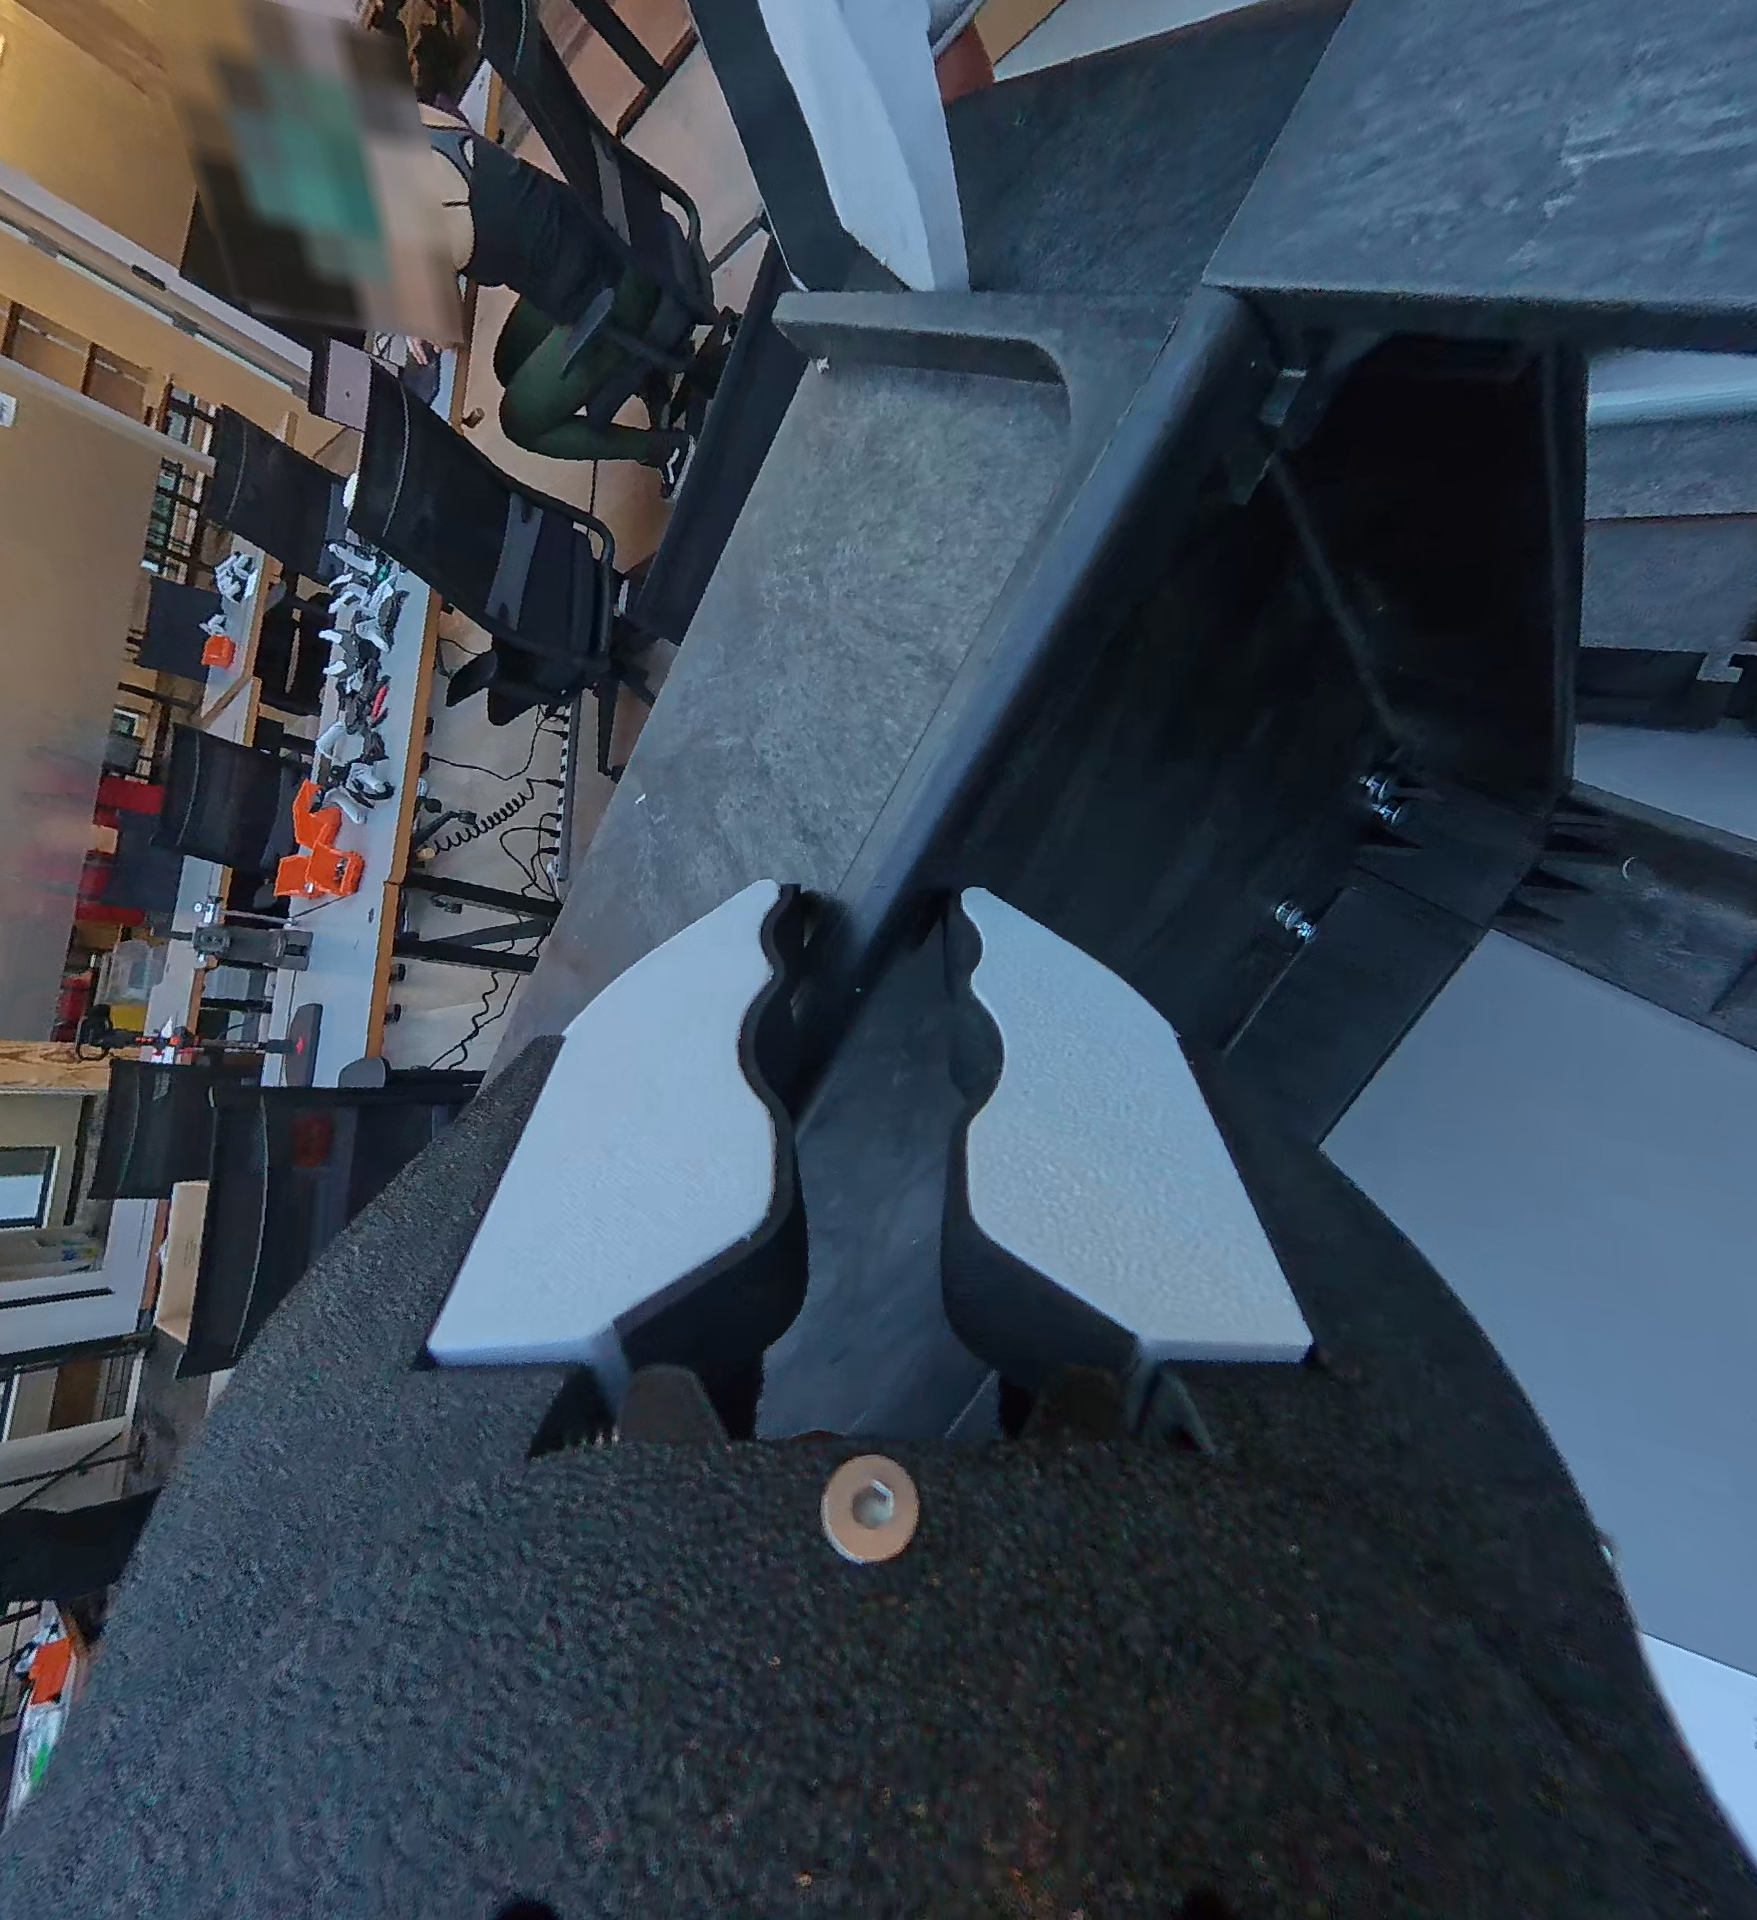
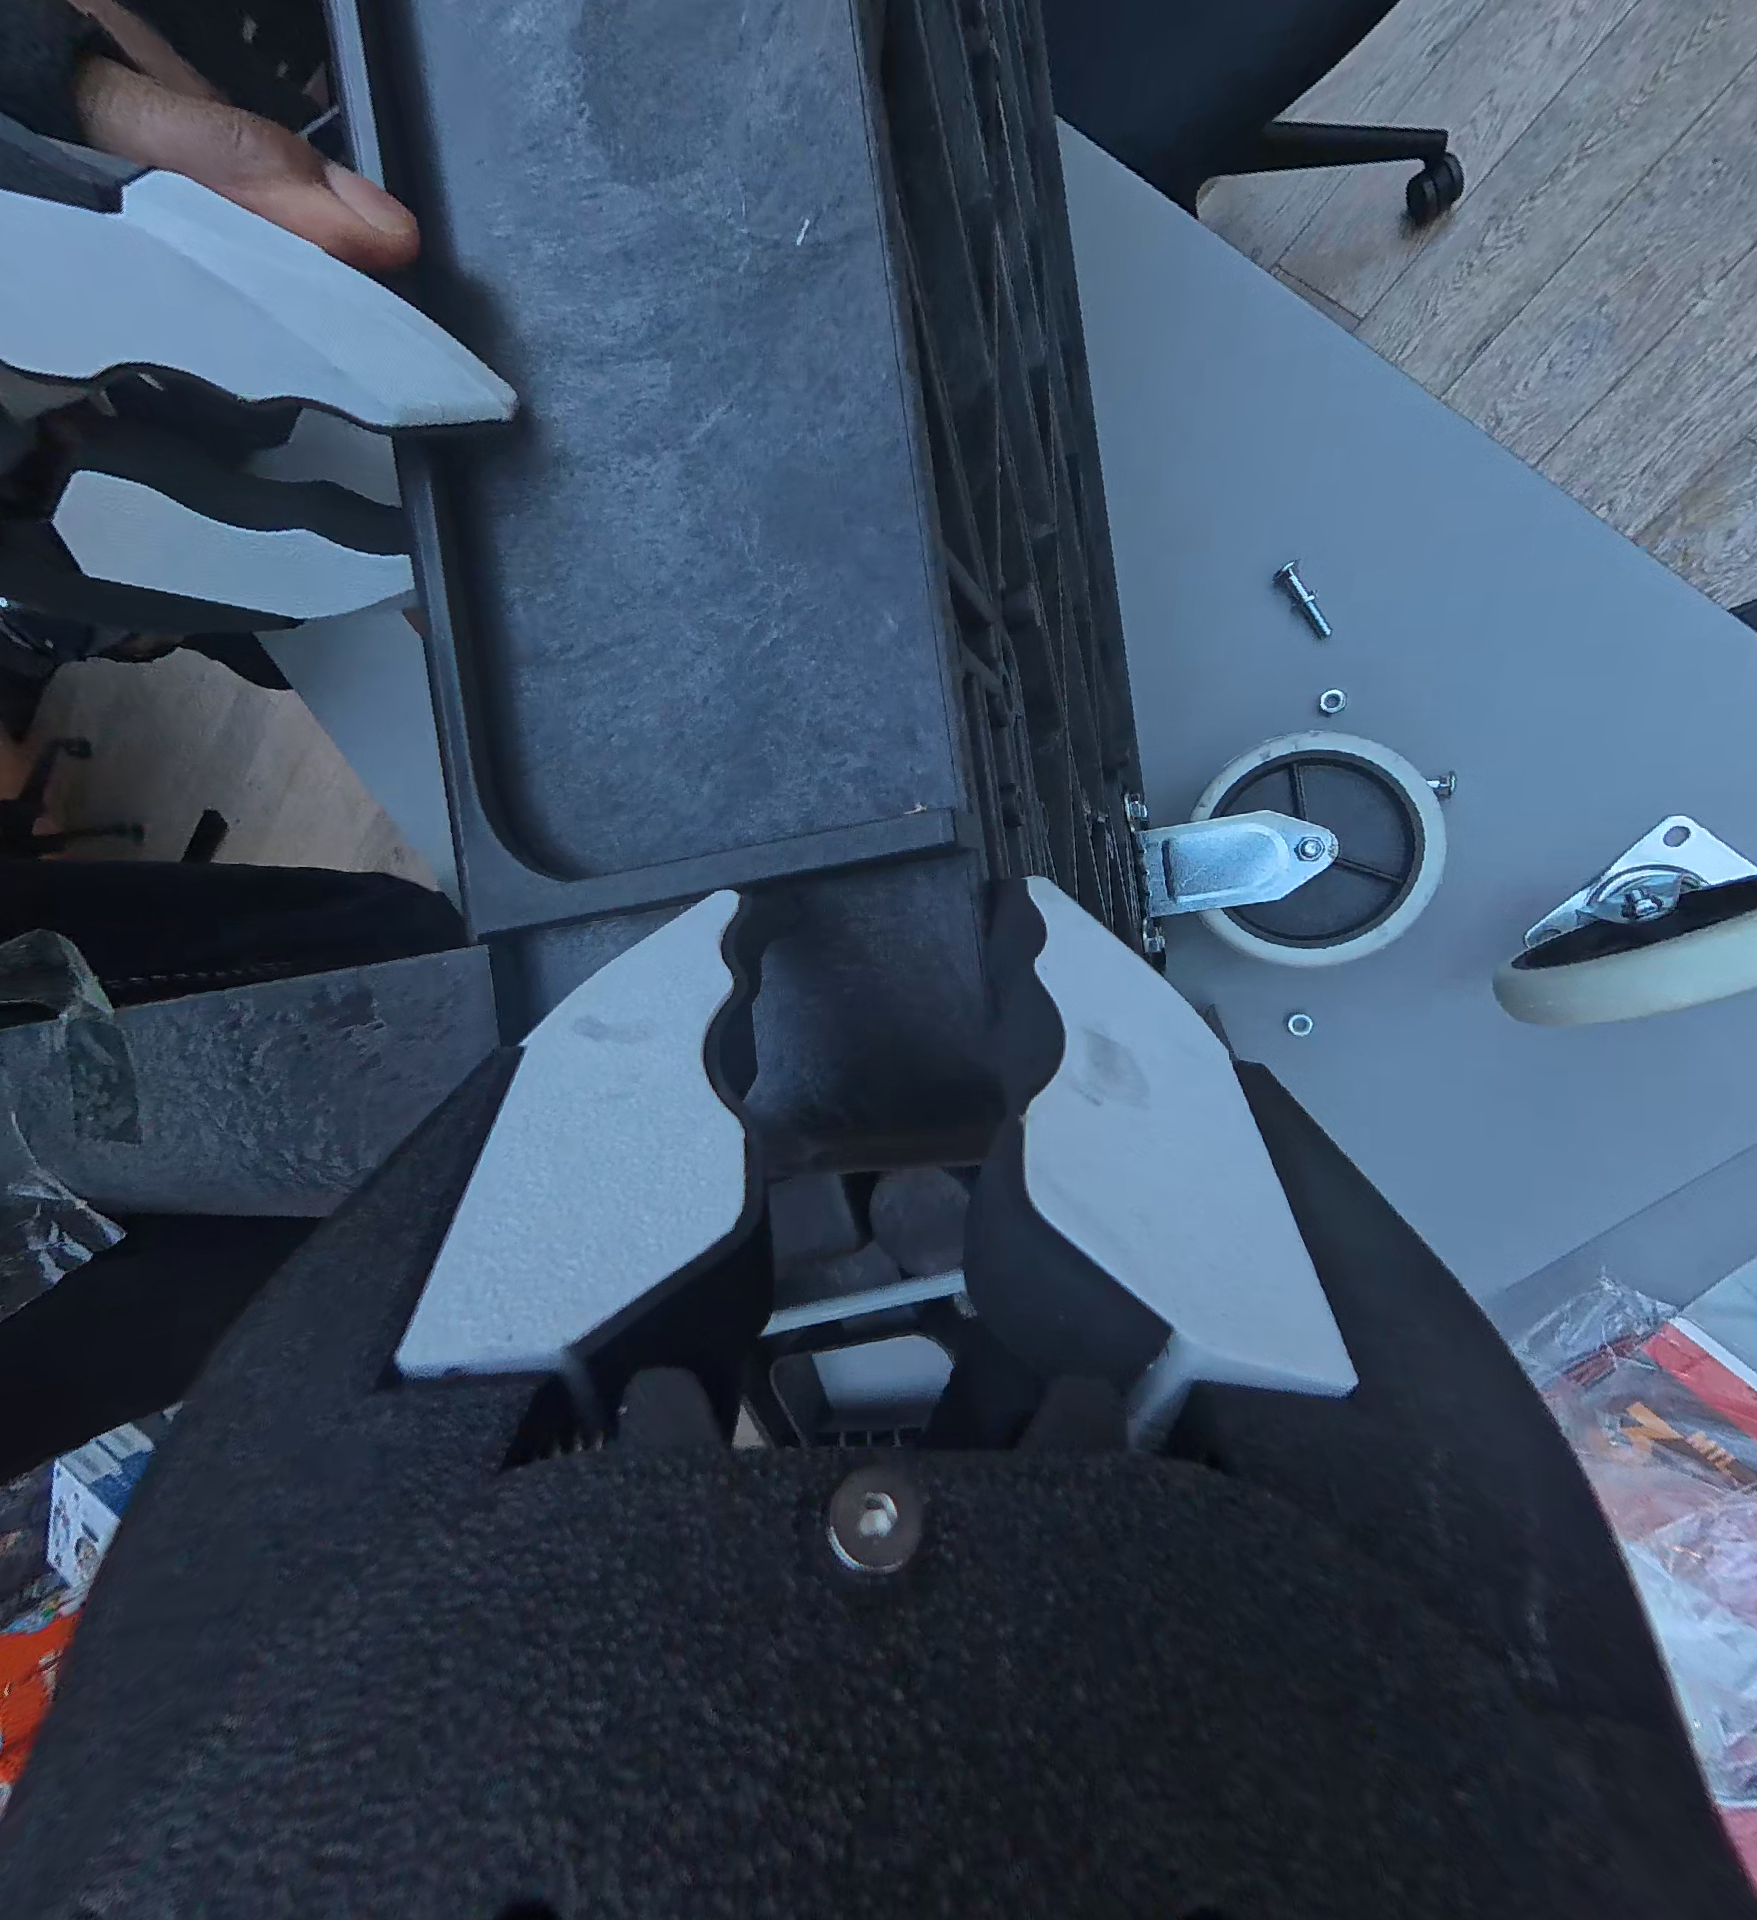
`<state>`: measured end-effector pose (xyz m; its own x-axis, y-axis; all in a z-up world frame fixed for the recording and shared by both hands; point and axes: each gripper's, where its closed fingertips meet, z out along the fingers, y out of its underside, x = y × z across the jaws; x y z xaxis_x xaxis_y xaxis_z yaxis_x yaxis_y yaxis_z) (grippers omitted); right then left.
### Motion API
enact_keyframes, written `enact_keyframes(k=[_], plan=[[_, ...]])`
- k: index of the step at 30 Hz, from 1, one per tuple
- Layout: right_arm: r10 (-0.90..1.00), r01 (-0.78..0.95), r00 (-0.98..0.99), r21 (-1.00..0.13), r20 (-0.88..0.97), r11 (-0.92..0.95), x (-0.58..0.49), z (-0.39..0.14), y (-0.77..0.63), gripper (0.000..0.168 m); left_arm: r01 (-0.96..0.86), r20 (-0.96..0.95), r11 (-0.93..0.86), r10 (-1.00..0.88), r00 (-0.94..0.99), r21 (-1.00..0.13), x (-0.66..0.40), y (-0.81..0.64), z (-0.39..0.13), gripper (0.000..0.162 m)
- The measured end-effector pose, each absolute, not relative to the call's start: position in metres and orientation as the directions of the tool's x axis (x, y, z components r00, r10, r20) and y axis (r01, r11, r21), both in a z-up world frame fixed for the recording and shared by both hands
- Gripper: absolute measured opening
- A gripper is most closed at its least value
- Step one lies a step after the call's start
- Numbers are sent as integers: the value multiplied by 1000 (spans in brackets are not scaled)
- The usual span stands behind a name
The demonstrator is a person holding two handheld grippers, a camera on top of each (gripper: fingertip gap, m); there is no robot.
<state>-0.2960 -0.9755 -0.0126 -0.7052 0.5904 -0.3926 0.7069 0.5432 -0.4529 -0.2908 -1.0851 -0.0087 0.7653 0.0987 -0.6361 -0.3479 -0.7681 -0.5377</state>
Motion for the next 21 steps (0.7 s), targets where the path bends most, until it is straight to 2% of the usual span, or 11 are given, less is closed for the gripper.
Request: enact_keyframes(k=[6,10,13,15,17,21], plan=[[577,663,-732,-571,-361,484,-299,-12,-976,48,-431,-735,-711,179,654,-556,-293,-1085,0,33],[581,642,-734,-640,-352,423,-300,-11,-975,47,-458,-731,-600,354,583,-656,-275,-1111,22,33],[597,624,-733,-671,-326,400,-302,-7,-970,41,-408,-645,-512,471,602,-756,-248,-1146,22,35],[619,603,-727,-707,-297,370,-302,1,-964,39,-302,-498,-419,519,695,-856,-217,-1167,-5,34],[651,561,-719,-758,-245,334,-296,11,-956,39,-150,-323,-342,534,782,-928,-180,-1184,-55,33],[774,466,-631,-819,-43,335,-253,10,-926,39,93,-47,-255,495,868,-963,-82,-1201,-164,32]])
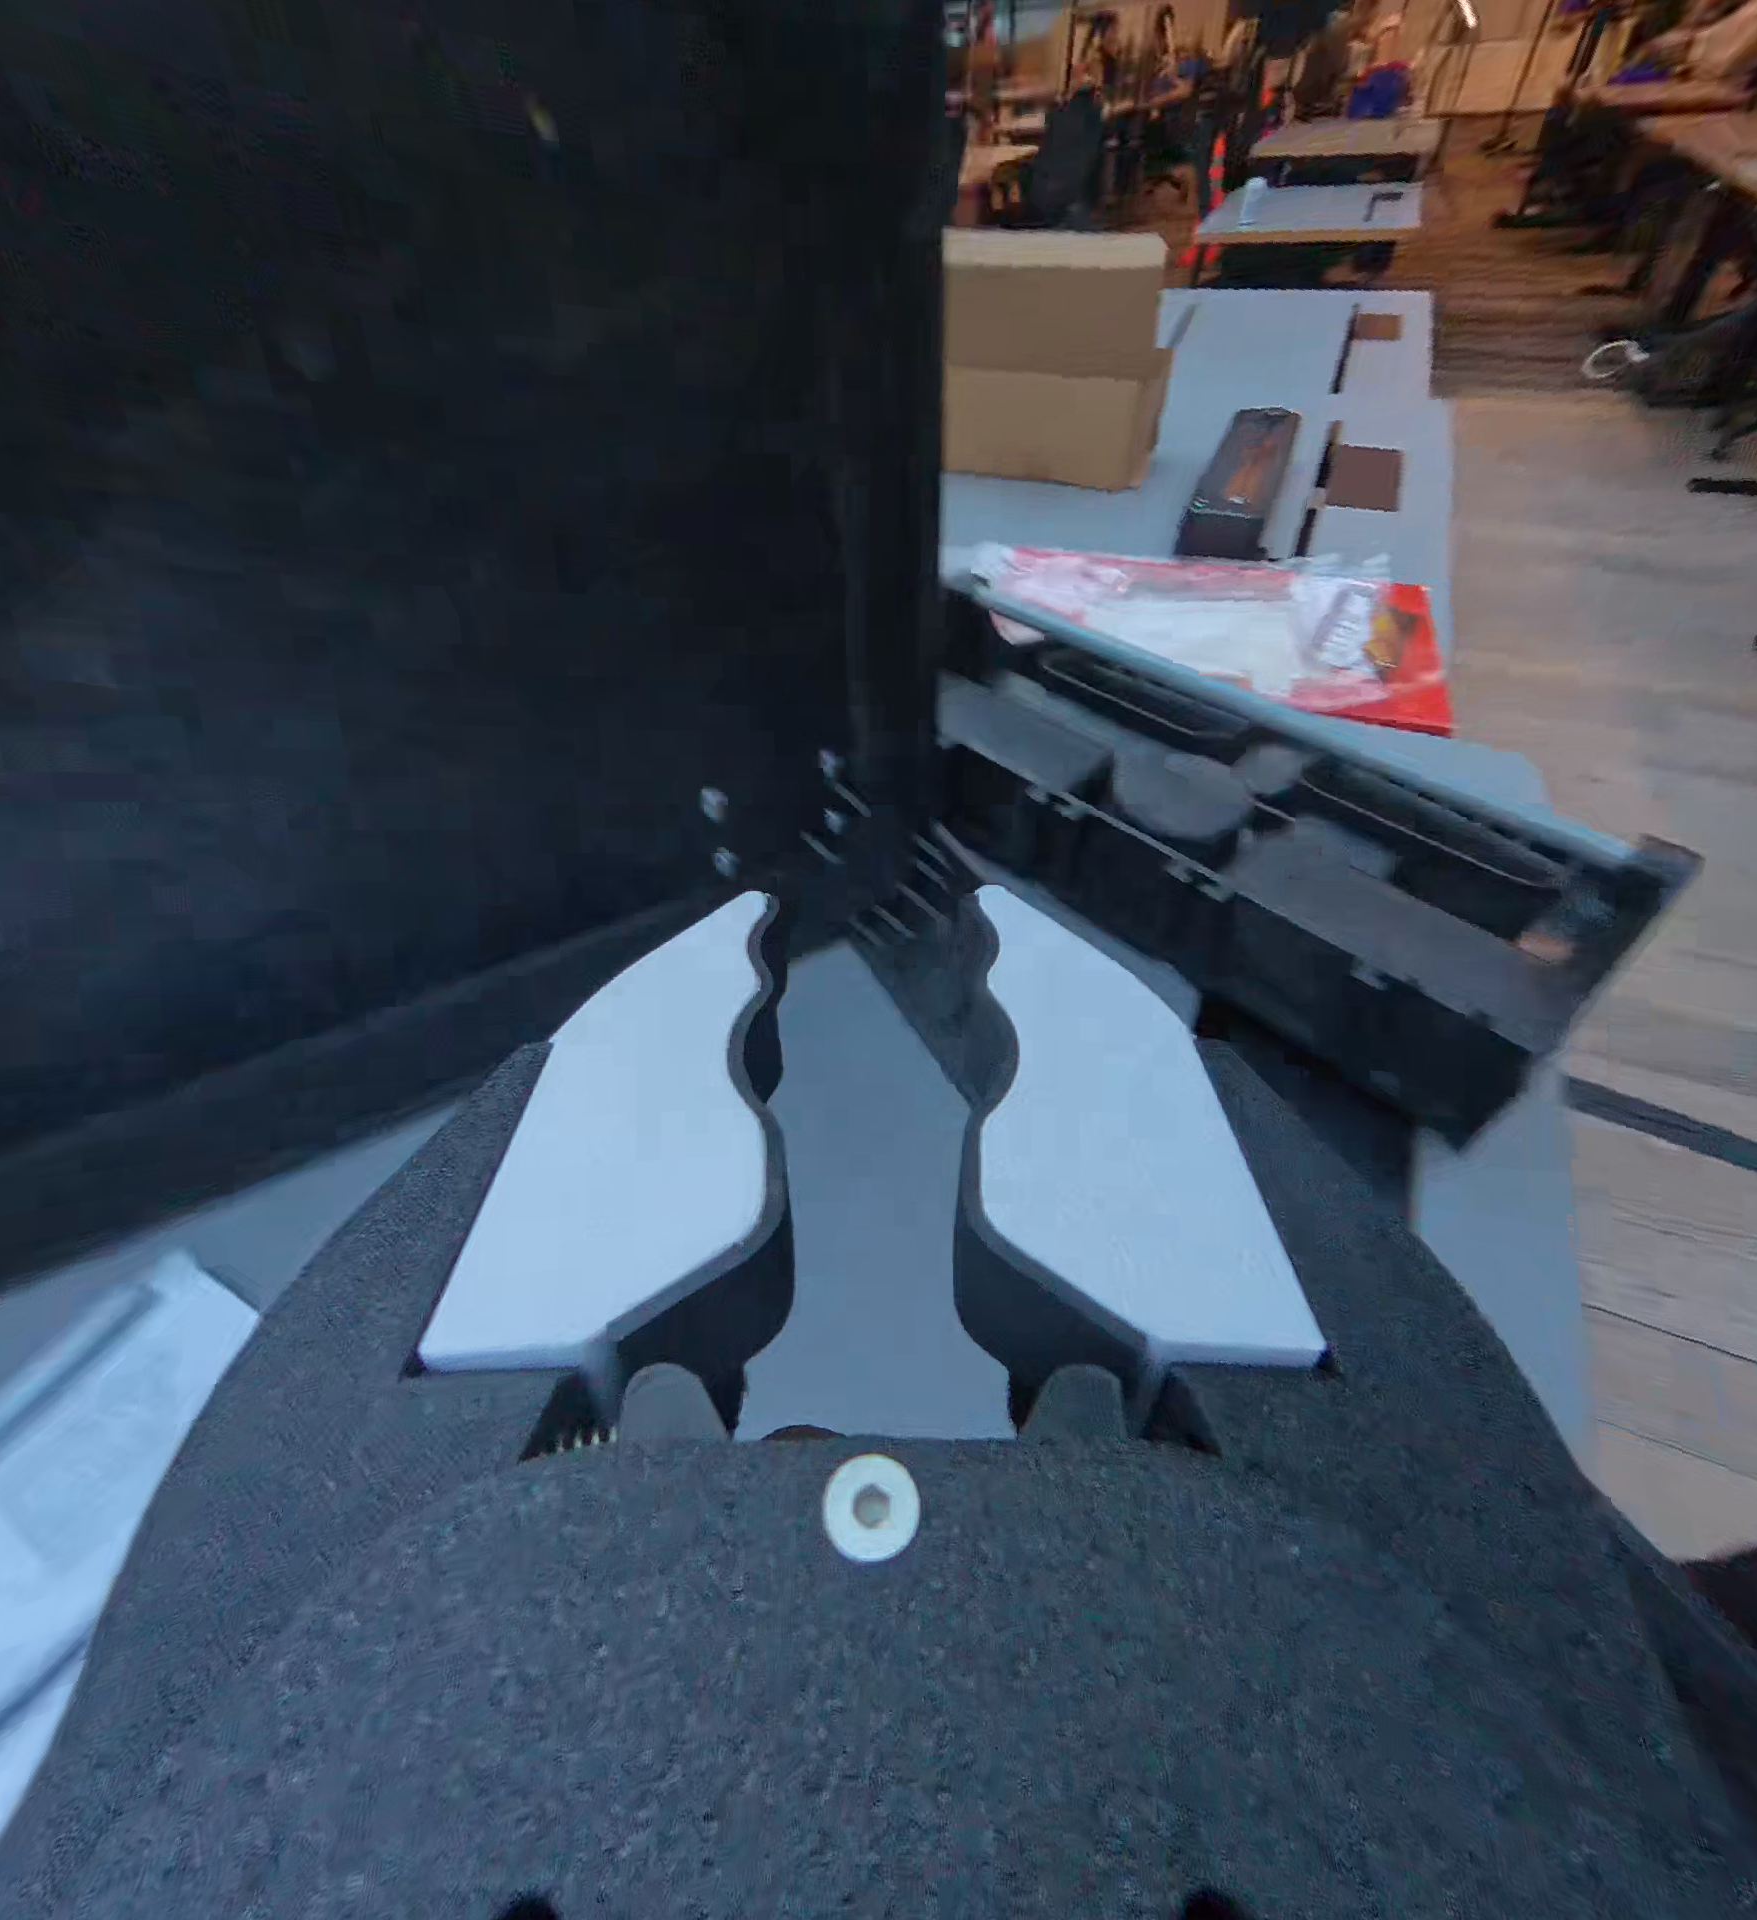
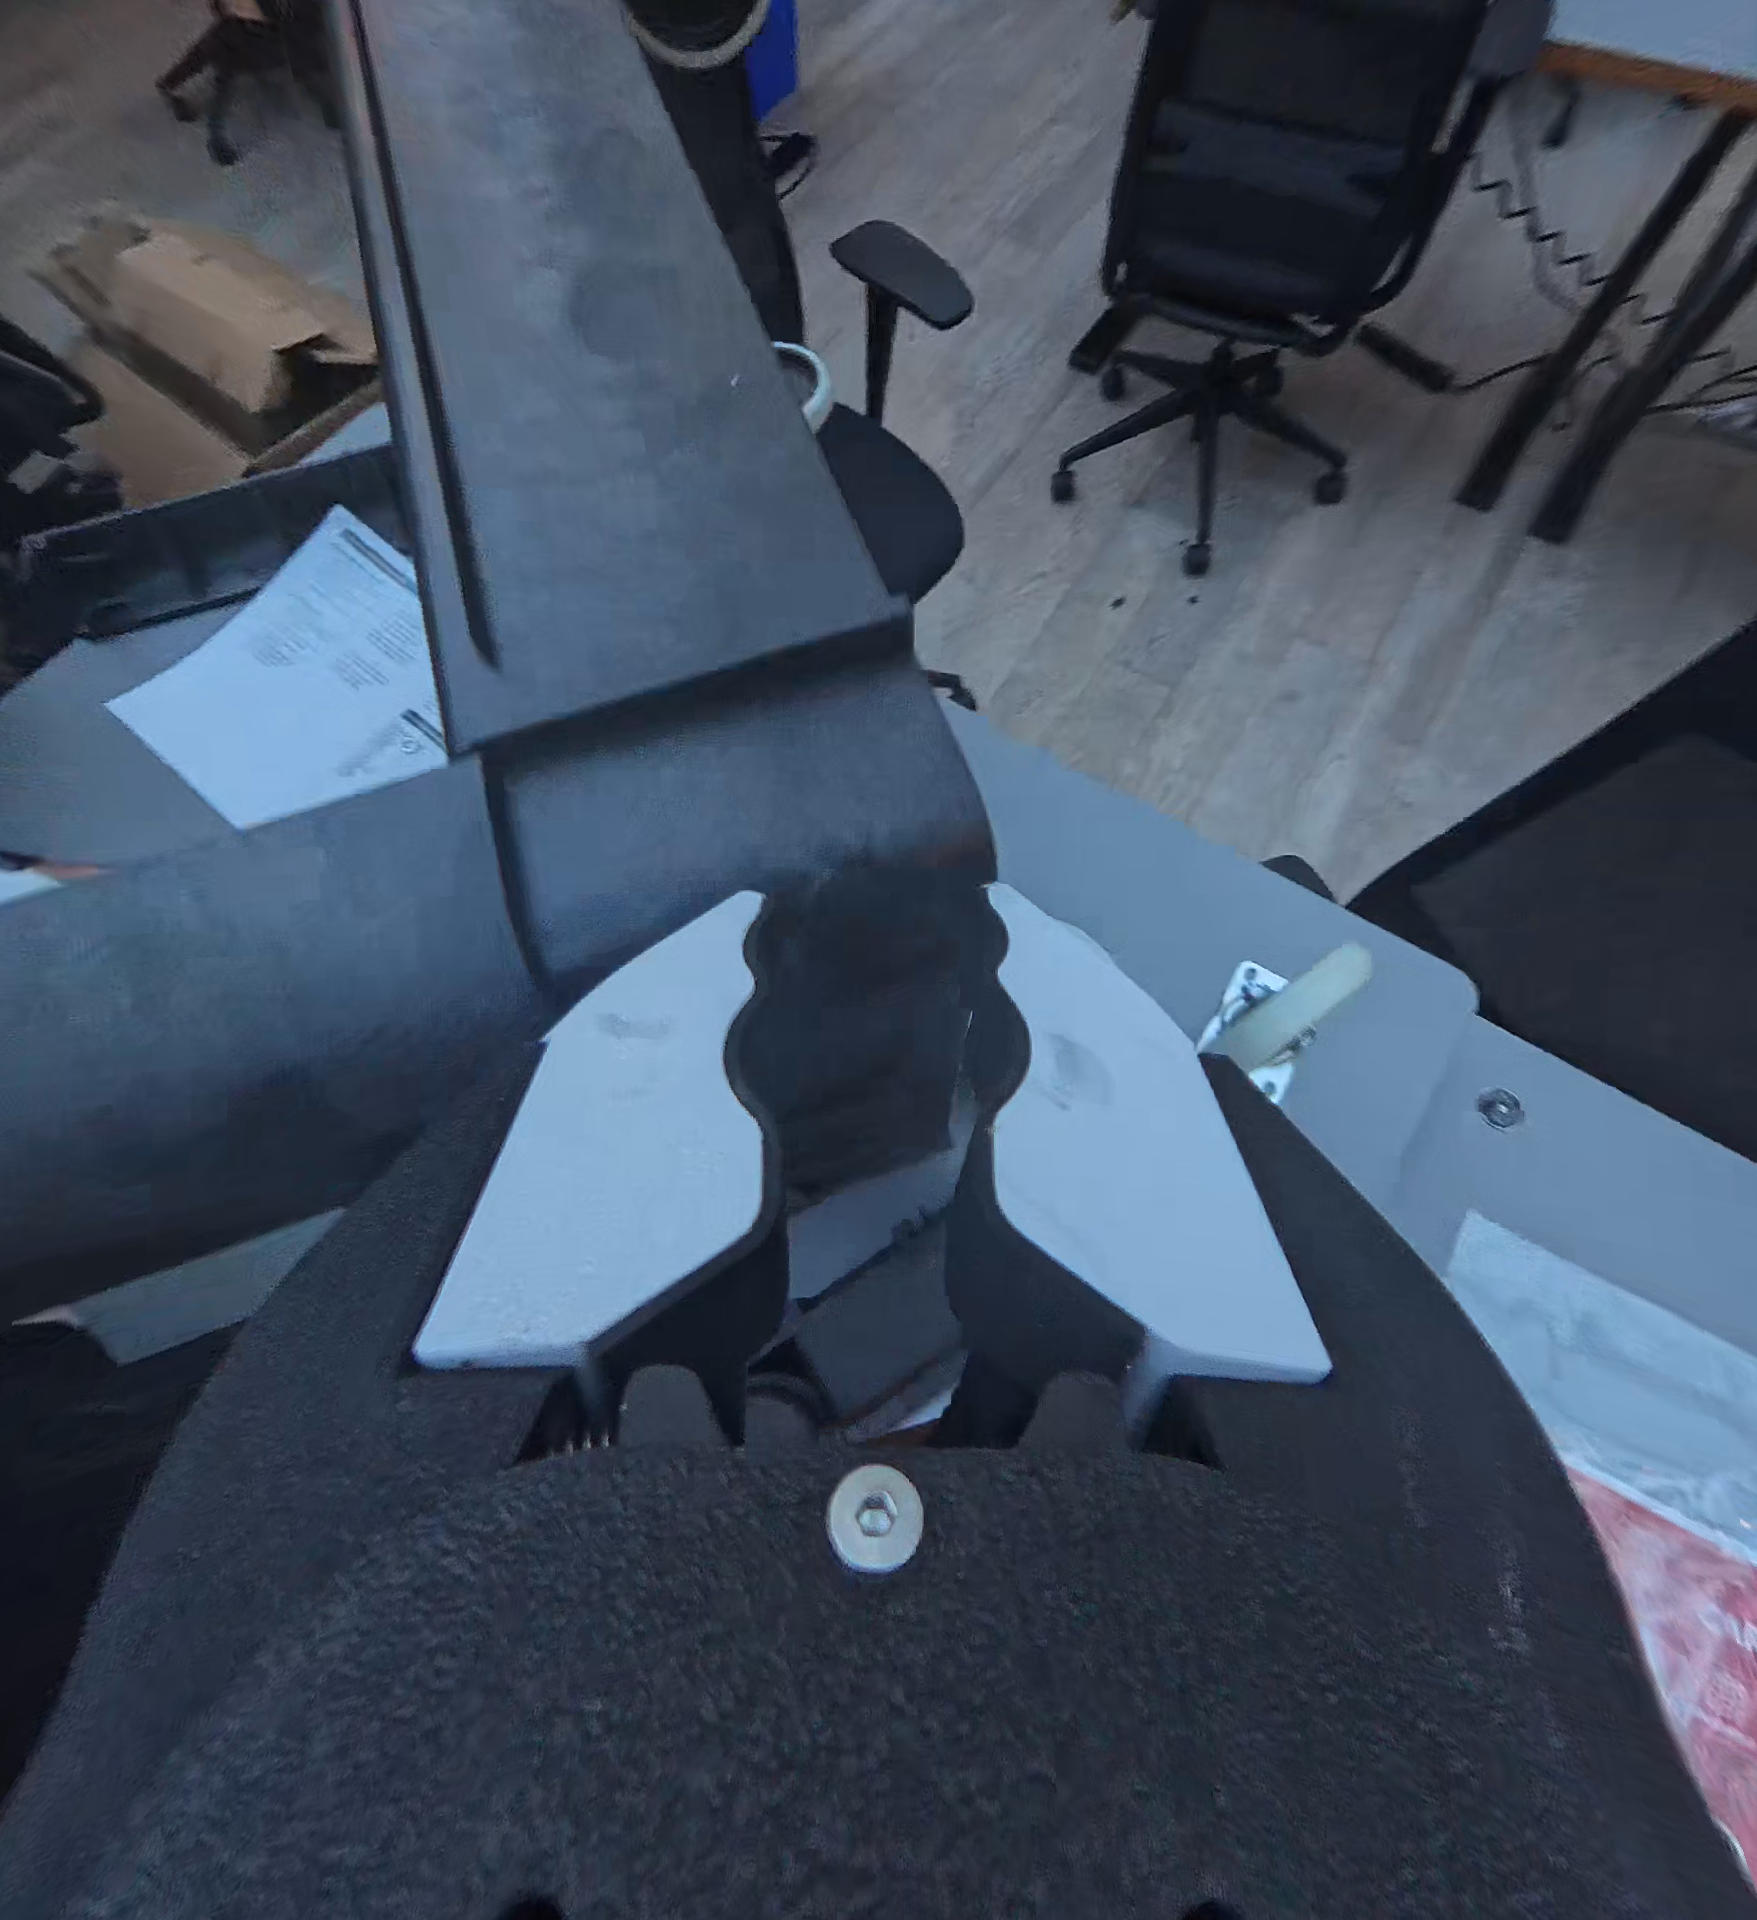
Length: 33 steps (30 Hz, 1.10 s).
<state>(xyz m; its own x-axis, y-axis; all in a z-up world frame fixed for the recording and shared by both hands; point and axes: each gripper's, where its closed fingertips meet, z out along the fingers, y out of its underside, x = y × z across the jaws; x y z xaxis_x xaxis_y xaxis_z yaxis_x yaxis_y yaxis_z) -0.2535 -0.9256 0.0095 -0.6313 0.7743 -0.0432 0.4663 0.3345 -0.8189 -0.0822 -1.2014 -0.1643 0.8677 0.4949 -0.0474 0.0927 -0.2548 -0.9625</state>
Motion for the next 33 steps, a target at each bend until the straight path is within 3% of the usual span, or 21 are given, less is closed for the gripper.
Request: enact_keyframes(k=[4,9,18,21,26,29,33], plan=[[836,412,-548,-864,17,288,-177,-3,-923,36,323,207,-217,431,878,-921,8,-1202,-240,33],[913,366,-408,-920,-25,139,-82,-33,-948,36,442,331,-225,401,854,-868,63,-1189,-289,33],[926,458,-319,-888,-200,-34,48,-191,-1060,29,504,396,-268,367,842,-821,96,-1198,-322,32],[912,465,-363,-885,-191,0,64,-243,-1113,28,528,405,-268,401,822,-806,96,-1213,-335,31],[843,360,-537,-909,-18,210,72,-294,-1196,13,551,369,-206,552,748,-809,77,-1244,-364,26],[810,352,-586,-904,-11,242,67,-317,-1224,13,559,330,-178,650,684,-810,68,-1267,-390,22],[819,388,-573,-890,-30,240,60,-334,-1225,10,577,385,-84,666,639,-813,62,-1275,-387,18]])
